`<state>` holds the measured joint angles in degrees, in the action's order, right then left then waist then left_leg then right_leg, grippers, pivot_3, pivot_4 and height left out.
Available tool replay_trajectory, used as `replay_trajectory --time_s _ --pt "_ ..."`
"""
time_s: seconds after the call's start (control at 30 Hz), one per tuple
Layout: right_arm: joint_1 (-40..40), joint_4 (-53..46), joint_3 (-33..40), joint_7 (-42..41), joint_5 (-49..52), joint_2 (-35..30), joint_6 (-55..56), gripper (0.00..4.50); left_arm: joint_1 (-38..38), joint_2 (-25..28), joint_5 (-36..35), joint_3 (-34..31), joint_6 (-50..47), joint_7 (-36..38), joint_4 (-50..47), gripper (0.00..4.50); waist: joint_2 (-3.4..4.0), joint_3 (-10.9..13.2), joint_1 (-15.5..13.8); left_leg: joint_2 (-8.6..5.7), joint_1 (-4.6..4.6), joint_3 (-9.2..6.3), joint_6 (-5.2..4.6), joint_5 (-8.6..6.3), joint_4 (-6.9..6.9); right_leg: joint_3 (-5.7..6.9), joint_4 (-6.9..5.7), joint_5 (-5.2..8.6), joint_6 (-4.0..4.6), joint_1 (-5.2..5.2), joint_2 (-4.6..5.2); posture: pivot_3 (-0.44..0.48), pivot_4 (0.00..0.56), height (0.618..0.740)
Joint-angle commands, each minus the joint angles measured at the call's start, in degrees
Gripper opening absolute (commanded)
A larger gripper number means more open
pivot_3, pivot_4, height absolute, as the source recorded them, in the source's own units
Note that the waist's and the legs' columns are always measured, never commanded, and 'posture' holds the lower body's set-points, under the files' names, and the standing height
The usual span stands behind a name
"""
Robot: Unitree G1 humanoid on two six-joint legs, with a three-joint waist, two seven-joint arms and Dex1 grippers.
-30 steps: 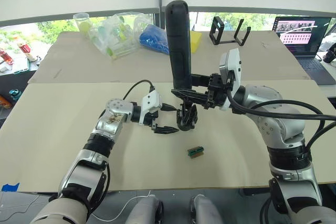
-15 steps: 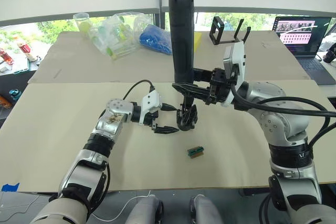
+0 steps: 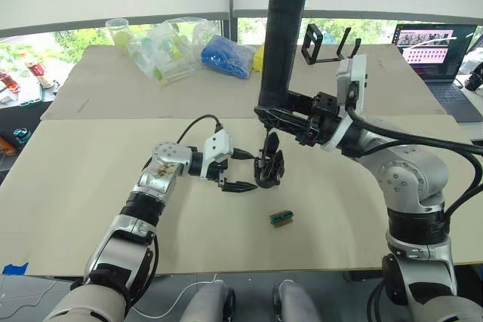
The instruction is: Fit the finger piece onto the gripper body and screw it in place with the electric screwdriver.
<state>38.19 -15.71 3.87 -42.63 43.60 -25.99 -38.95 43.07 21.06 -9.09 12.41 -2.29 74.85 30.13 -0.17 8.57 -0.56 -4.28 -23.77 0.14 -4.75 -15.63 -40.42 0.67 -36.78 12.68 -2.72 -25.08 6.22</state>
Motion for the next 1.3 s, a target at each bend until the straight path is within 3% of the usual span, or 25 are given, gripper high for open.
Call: replay_trajectory --time_s 0.03,1.3 --pt "-0.1 -3.3 2.6 0.2 1.5 -0.4 1.3 1.9 0.7 0.0 -0.3 -0.5 1.0 -0.1 -1.3 4.5 0.0 0.0 0.0 0.0 0.0 0.0 0.0 0.0 0.0 0.0 0.0 0.0 0.0 0.0 0.0 0.0 0.15 0.74" --pt "-1.4 -3.6 -1.9 -2.3 -5.0 1.1 6.2 1.9 0.1 0.0 -0.4 -0.5 0.9 -0.3 -1.9 4.5 0.0 0.0 0.0 0.0 0.0 0.01 0.0 0.0 0.0 0.01 -0.01 0.0 0.0 0.0 -0.01 0.0 0.15 0.74"
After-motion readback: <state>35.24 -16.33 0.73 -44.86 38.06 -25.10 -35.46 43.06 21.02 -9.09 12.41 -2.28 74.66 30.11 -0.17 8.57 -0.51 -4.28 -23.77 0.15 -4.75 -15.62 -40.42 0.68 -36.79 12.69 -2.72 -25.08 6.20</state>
